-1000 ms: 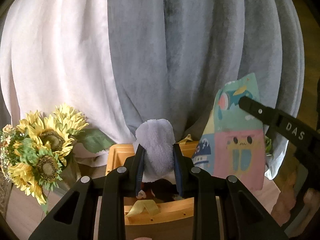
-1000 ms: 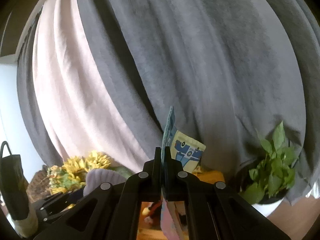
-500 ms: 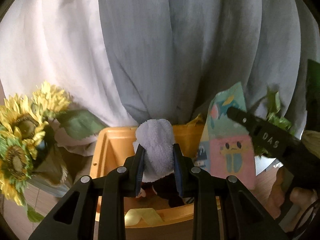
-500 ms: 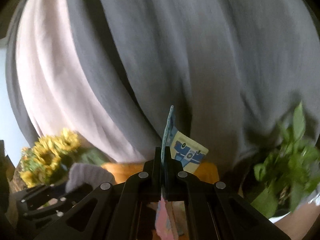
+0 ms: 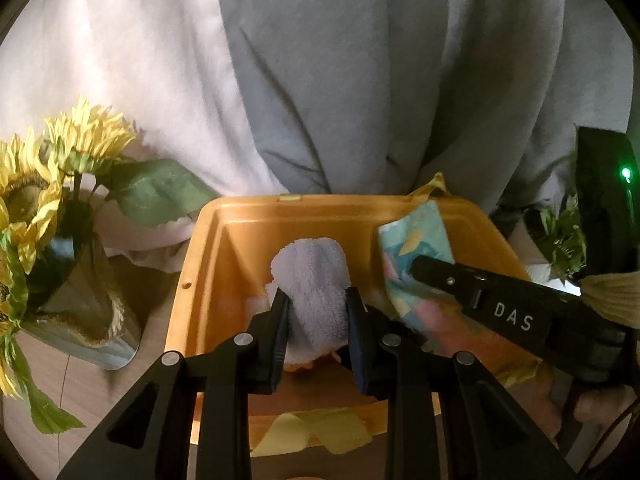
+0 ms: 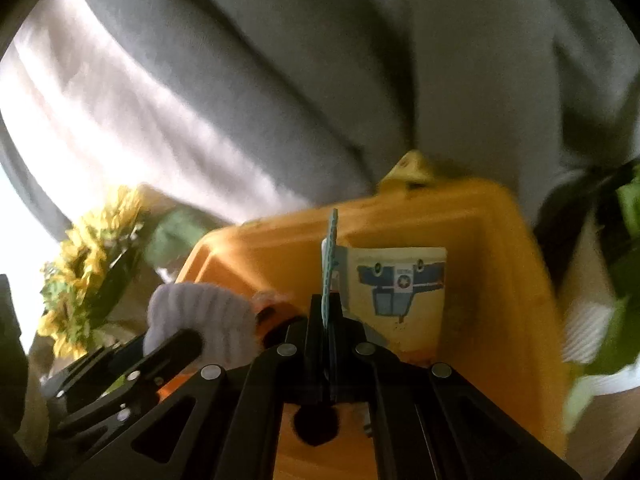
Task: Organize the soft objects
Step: 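Open both tools to drop the towel and cloth into the crate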
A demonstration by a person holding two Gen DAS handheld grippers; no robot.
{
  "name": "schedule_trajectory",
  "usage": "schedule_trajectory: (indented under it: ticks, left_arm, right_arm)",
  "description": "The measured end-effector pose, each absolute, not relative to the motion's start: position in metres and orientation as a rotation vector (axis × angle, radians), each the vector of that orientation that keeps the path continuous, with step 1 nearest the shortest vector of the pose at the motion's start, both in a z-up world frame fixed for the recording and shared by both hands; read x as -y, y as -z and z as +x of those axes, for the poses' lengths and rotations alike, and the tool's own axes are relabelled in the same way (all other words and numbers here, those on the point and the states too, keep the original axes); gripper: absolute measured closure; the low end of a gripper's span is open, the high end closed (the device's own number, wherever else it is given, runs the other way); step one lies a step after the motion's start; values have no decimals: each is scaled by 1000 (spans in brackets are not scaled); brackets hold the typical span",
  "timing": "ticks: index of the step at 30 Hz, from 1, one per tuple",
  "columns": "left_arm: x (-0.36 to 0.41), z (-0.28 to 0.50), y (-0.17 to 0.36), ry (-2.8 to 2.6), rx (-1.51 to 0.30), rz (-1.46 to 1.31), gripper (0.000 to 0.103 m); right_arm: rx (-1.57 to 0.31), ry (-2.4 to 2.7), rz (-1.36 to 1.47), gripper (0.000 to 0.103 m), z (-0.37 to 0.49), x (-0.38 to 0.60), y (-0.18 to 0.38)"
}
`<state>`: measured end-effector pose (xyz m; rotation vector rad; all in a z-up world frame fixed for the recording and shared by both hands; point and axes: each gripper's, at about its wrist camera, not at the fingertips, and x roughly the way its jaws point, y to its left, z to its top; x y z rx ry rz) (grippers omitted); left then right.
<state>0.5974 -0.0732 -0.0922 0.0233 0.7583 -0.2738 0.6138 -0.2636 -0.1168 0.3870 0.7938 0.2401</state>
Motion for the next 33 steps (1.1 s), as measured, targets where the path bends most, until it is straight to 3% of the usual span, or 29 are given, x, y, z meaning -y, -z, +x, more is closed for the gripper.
schedule_trajectory:
  ticks: [12, 16, 19, 22, 33]
  left_arm:
    - [82, 610, 105, 307, -828, 64, 72]
    - [84, 611, 104, 306, -828, 79, 66]
    - [84, 610, 100, 306, -827, 72, 63]
    - [84, 606, 92, 301, -802, 71, 52]
    - [87, 598, 64, 261, -712, 116, 45]
  right_arm:
    - [-973, -297, 356, 96, 645, 238, 123]
    - [-938, -262, 355, 62, 640, 246, 115]
    - [-916, -235, 343, 62, 637, 250, 107]
    - [-887, -210, 326, 62, 631, 254, 96]
    - [-823, -74, 213, 62, 595, 269, 71]
